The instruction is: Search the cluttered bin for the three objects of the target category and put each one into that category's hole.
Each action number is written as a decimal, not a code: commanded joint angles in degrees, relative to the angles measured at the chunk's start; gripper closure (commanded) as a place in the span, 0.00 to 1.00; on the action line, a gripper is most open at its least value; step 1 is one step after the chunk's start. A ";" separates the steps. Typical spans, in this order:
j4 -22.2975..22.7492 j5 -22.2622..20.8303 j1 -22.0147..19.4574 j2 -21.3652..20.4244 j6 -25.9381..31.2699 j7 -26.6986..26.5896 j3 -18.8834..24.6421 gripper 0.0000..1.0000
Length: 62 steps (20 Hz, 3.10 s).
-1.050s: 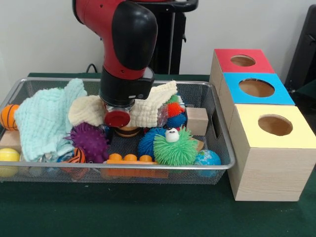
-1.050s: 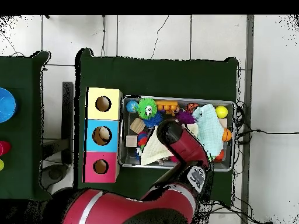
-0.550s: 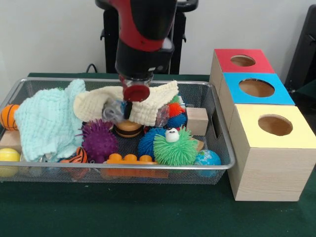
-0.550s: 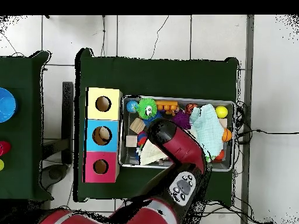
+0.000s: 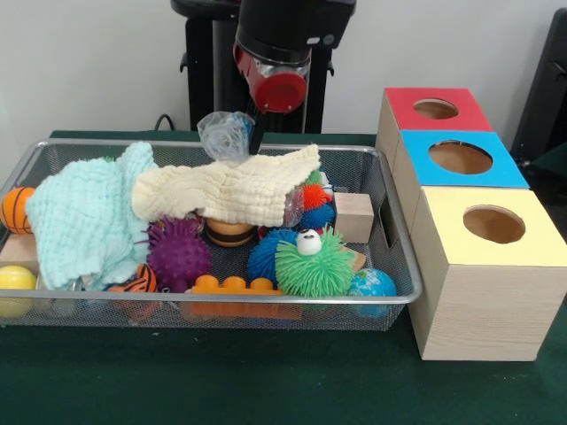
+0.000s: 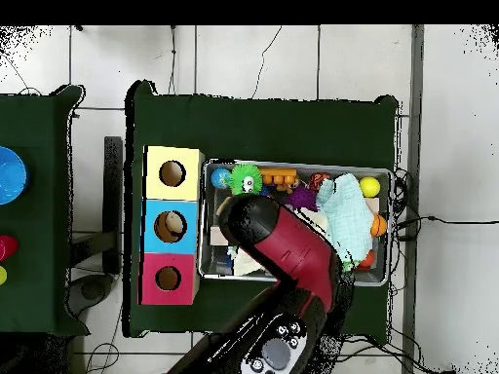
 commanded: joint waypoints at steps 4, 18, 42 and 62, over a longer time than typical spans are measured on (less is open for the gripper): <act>-1.29 -0.44 -1.03 0.40 3.25 12.97 2.97 1.00; 7.61 10.14 4.61 -0.74 -3.38 22.73 7.93 1.00; 4.35 11.87 11.18 0.09 4.14 36.62 5.42 1.00; 1.92 13.10 17.65 -0.79 8.59 53.57 4.86 1.00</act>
